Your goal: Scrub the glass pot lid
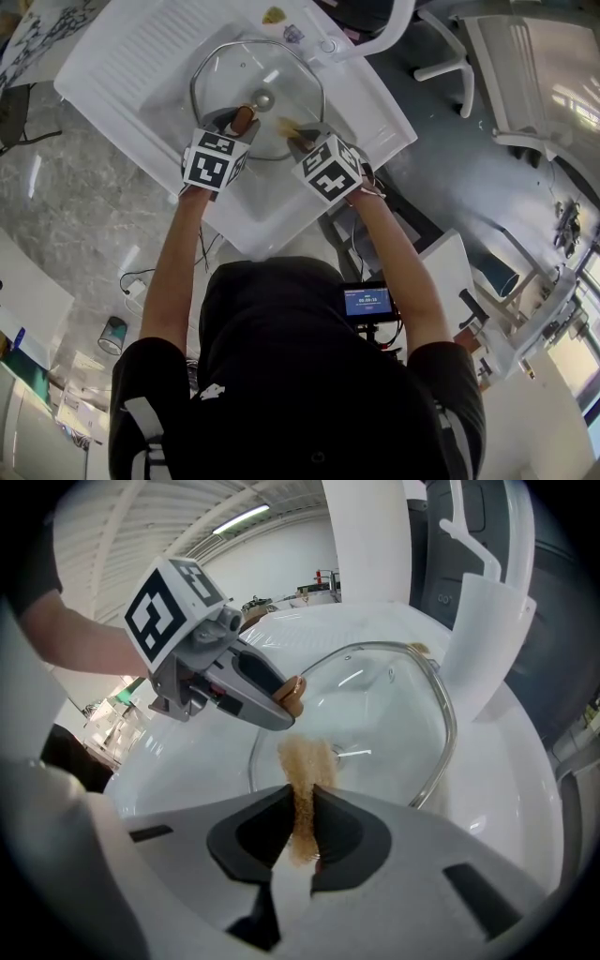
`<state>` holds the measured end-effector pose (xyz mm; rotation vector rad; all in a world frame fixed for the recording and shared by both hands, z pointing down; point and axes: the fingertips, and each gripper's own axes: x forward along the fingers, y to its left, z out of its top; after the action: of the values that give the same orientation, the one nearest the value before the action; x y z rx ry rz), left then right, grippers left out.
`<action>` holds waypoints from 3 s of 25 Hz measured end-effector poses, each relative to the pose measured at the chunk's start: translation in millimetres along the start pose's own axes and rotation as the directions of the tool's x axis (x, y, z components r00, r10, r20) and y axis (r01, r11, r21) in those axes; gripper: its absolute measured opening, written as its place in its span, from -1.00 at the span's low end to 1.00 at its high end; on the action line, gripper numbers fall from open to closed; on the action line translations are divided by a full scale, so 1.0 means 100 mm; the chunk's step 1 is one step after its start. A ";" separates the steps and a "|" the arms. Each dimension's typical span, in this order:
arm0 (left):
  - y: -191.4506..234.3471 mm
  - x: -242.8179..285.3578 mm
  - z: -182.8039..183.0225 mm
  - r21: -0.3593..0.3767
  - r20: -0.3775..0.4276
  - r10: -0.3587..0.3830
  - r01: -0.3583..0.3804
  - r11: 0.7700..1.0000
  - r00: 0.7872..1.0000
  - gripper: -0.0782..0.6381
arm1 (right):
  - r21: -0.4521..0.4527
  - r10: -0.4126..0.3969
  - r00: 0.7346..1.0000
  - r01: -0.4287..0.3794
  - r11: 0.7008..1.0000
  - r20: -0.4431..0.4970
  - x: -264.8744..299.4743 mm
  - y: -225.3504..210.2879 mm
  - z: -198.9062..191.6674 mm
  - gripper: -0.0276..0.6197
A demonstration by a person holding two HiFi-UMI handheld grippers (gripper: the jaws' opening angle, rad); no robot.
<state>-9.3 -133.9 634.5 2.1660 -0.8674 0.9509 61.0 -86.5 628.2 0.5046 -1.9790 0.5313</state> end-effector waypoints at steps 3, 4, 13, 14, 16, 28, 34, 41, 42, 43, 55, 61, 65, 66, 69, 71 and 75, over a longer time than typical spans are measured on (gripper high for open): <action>0.00 0.00 0.01 0.003 0.001 -0.001 0.001 1.000 1.000 -0.31 | 0.004 -0.002 1.000 0.002 1.000 -0.003 -0.02 0.00 -0.01 -0.82; 0.00 0.00 0.01 0.005 0.001 0.000 0.000 1.000 1.000 -0.31 | 0.004 -0.004 1.000 0.004 1.000 -0.003 -0.02 0.00 -0.01 -0.82; 0.00 -0.02 0.00 0.000 -0.008 0.004 -0.004 1.000 1.000 -0.31 | 0.033 -0.015 1.000 0.015 0.999 0.001 -0.11 0.01 -0.03 -0.82; 0.00 -0.03 -0.01 -0.001 -0.009 0.001 -0.001 1.000 1.000 -0.31 | 0.039 -0.017 1.000 0.016 0.999 0.004 -0.13 0.01 -0.02 -0.82; 0.01 -0.05 -0.01 -0.010 -0.004 0.002 -0.002 1.000 1.000 -0.31 | 0.052 -0.019 1.000 0.018 0.998 0.008 -0.15 0.02 -0.01 -0.82; -0.02 -0.53 0.19 -0.037 0.125 -0.009 0.014 0.999 0.992 -0.20 | 0.133 -0.091 0.988 0.074 0.988 0.124 -0.49 0.07 0.26 -0.83; -0.19 -0.96 0.32 -0.027 0.213 -0.021 0.027 0.999 0.977 -0.20 | 0.167 -0.179 0.958 0.144 0.975 0.222 -0.82 0.13 0.48 -0.83; -0.39 -1.59 0.43 0.030 0.326 -0.027 0.018 0.999 0.945 -0.43 | 0.195 -0.259 0.920 0.207 0.959 0.294 -1.21 0.37 0.64 -0.83; -0.42 -1.68 0.45 0.036 0.345 -0.026 0.015 0.999 0.938 -0.46 | 0.199 -0.270 0.914 0.216 0.956 0.304 -1.27 0.41 0.67 -0.83; -0.45 -1.77 0.46 0.043 0.363 -0.025 0.010 0.999 0.932 -0.49 | 0.203 -0.281 0.906 0.225 0.953 0.315 -1.32 0.44 0.69 -0.83; -0.69 -2.88 0.53 0.115 0.539 0.002 -0.076 0.990 0.842 -0.72 | 0.207 -0.385 0.803 0.325 0.923 0.455 -1.93 1.12 1.10 -0.83; -0.80 -3.37 0.50 0.153 0.603 -0.013 -0.100 0.983 0.797 -0.74 | 0.206 -0.415 0.748 0.362 0.909 0.518 -2.21 1.46 1.27 -0.83; -0.85 -3.61 0.50 0.173 0.635 -0.023 -0.114 0.978 0.772 -0.74 | 0.203 -0.433 0.718 0.388 0.899 0.545 -2.37 1.63 1.37 -0.83; -0.87 -3.66 0.49 0.178 0.639 -0.024 -0.117 0.977 0.769 -0.74 | 0.204 -0.437 0.713 0.393 0.897 0.548 -2.40 1.67 1.38 -0.83; -0.91 -3.78 0.49 0.189 0.652 -0.026 -0.130 0.973 0.758 -0.74 | 0.204 -0.446 0.695 0.406 0.891 0.564 -2.48 1.75 1.44 -0.83; -0.92 -3.84 0.50 0.194 0.662 -0.029 -0.134 0.972 0.749 -0.74 | 0.204 -0.451 0.681 0.415 0.887 0.577 -2.54 1.79 1.49 -0.83; -0.99 -3.95 0.54 0.203 0.679 -0.037 -0.139 0.969 0.733 -0.74 | 0.208 -0.455 0.650 0.423 0.882 0.609 -2.68 1.86 1.56 -0.83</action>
<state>-121.7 11.0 266.6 2.7769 -1.1942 0.2473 -38.9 11.5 294.6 1.3085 -2.3647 0.0777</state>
